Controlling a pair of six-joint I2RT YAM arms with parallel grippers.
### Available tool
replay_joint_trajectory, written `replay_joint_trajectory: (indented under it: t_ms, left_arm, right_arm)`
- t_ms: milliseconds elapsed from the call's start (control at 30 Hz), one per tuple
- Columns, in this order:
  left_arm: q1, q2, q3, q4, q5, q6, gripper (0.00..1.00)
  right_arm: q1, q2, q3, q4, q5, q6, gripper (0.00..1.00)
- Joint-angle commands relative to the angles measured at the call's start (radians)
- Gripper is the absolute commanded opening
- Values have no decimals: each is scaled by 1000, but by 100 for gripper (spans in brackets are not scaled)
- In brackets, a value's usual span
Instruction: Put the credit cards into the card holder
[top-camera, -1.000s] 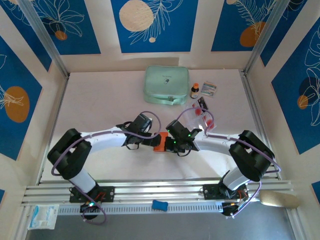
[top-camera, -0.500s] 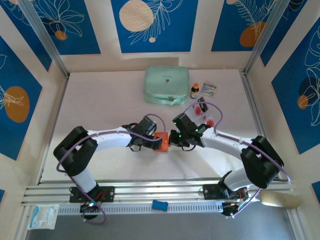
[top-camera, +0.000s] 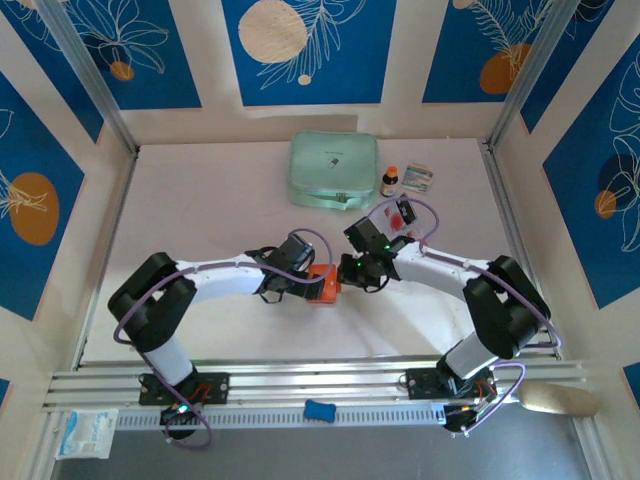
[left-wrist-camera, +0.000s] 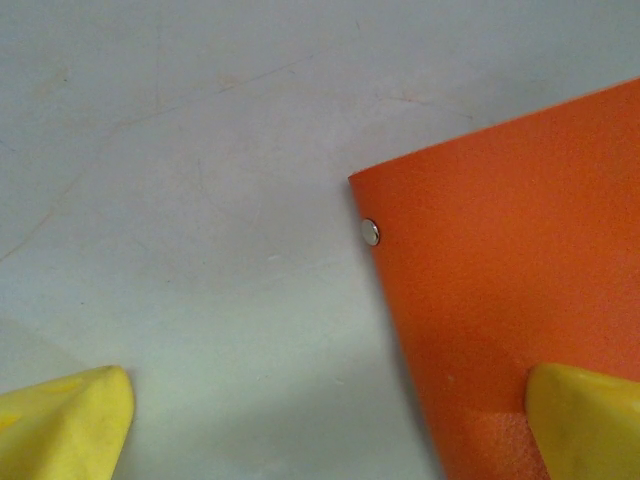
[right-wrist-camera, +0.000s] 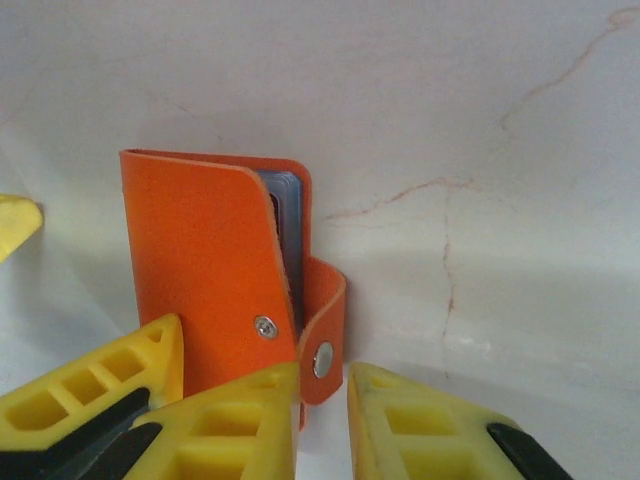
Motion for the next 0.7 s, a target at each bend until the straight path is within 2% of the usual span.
replay_joint_trajectory:
  t_ms: [0, 267, 500, 667]
  left_arm:
    - [-2, 39, -26, -81, -60, 20, 100]
    - [-3, 45, -30, -74, -56, 16, 100]
    - [-3, 47, -27, -73, -54, 16, 100]
    - [-4, 47, -31, -68, -55, 18, 100]
  right_arm:
    - [0, 24, 35, -22, -25, -23, 21]
    - [0, 56, 47, -16, -30, -29, 19]
    - [-2, 50, 34, -4, -37, -25, 0]
    - [-3, 21, 21, 31, -70, -10, 0]
